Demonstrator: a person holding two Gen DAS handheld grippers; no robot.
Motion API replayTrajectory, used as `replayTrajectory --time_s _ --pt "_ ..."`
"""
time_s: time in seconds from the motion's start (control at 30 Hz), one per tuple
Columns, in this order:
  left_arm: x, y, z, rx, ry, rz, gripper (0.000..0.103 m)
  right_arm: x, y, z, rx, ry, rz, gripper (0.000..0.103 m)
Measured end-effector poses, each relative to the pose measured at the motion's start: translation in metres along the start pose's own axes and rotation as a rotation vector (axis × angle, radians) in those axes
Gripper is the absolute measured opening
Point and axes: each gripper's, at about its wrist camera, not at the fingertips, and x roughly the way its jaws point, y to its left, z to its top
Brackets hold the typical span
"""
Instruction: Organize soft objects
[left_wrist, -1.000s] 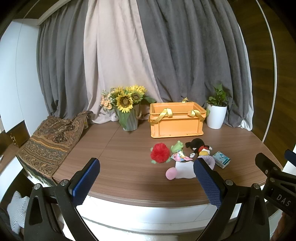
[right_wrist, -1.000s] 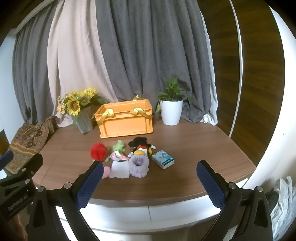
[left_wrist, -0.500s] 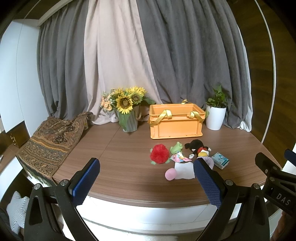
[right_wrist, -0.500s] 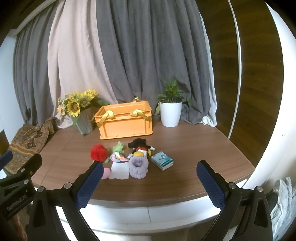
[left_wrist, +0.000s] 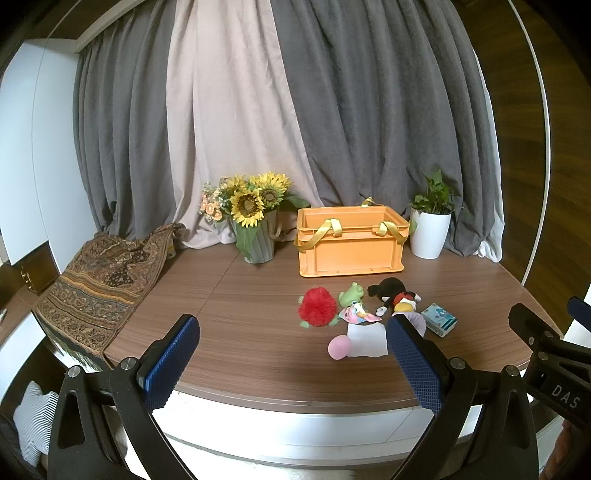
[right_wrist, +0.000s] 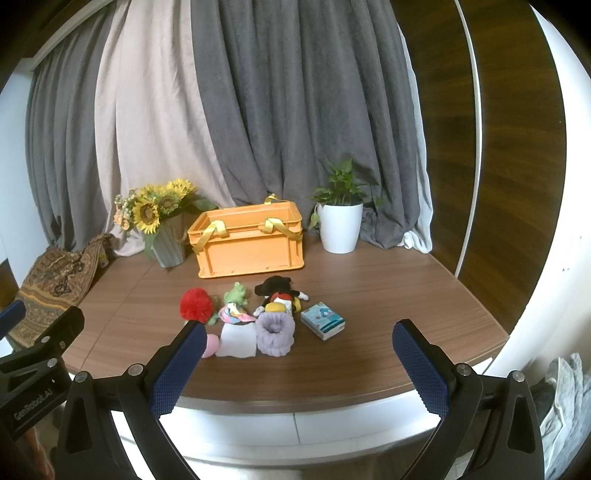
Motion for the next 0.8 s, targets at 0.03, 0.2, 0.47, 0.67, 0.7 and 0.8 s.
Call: replayTrajectory --time_s 0.03,0.2,0.47,0.67,0.7,0.8 --pt "-0.0003 -0.0002 0.0002 0.000 0.000 0.000 0.103 0.0002 0.0002 -0.0005 0.000 -0.001 0.000 0.102" --pt "-0.0008 -0.0024 0.0013 0.001 0.001 -0.001 0.103 0.0006 0.0001 -0.0009 -0.001 -0.001 -0.001 0.102" --pt "-0.0001 -0.0078 0.0047 0.004 0.002 -0.004 0.103 0.0009 -0.0009 0.0001 0.000 -0.002 -0.001 0.102" --pt "0.0001 -0.0085 0.0037 0.003 0.001 -0.004 0.103 0.0017 -0.0008 -0.0013 0.000 -0.003 0.000 0.102" --pt "-0.0001 -0.0084 0.0033 0.003 0.000 -0.002 0.103 0.0018 -0.0008 -0.0014 0.000 -0.002 0.000 0.102" --pt "-0.0001 -0.0077 0.0028 0.003 0.000 -0.004 0.103 0.0021 -0.0007 -0.0015 0.000 -0.002 -0.001 0.102"
